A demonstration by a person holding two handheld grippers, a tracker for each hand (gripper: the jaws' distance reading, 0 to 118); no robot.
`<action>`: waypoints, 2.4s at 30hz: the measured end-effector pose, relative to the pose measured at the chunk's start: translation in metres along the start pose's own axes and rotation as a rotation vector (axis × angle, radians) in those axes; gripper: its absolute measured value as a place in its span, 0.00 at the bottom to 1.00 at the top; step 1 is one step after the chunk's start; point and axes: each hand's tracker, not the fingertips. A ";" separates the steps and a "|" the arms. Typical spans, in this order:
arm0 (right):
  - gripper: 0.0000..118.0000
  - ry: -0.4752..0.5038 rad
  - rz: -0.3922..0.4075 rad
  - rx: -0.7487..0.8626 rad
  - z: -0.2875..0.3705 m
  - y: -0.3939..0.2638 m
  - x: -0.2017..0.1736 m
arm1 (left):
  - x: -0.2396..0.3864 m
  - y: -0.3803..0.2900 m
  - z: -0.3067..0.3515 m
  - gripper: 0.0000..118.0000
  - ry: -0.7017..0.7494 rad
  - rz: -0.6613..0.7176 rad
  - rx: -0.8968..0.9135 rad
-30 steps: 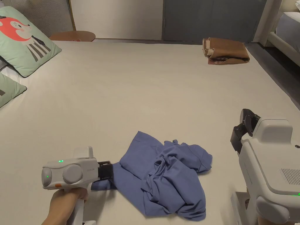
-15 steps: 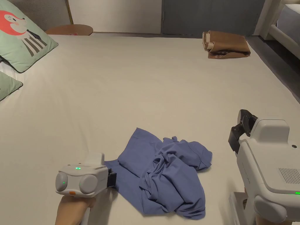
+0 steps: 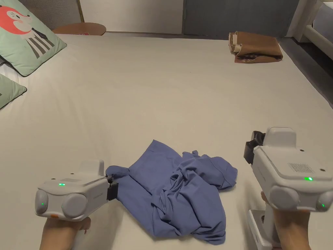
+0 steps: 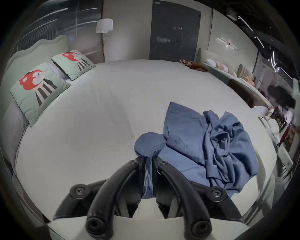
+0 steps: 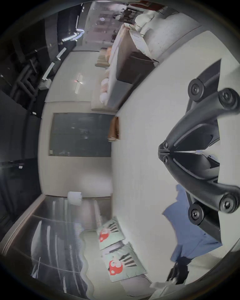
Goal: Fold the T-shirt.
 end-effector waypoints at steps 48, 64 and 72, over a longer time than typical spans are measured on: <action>0.10 -0.031 0.107 0.211 0.016 0.176 0.044 | -0.021 0.121 0.081 0.04 -0.074 0.078 0.263; 0.10 -0.249 0.261 0.440 -0.049 0.295 0.056 | -0.034 0.346 0.062 0.04 0.082 0.064 0.513; 0.10 -0.265 0.310 0.474 -0.106 0.319 0.034 | -0.044 0.418 0.029 0.04 0.280 0.013 0.660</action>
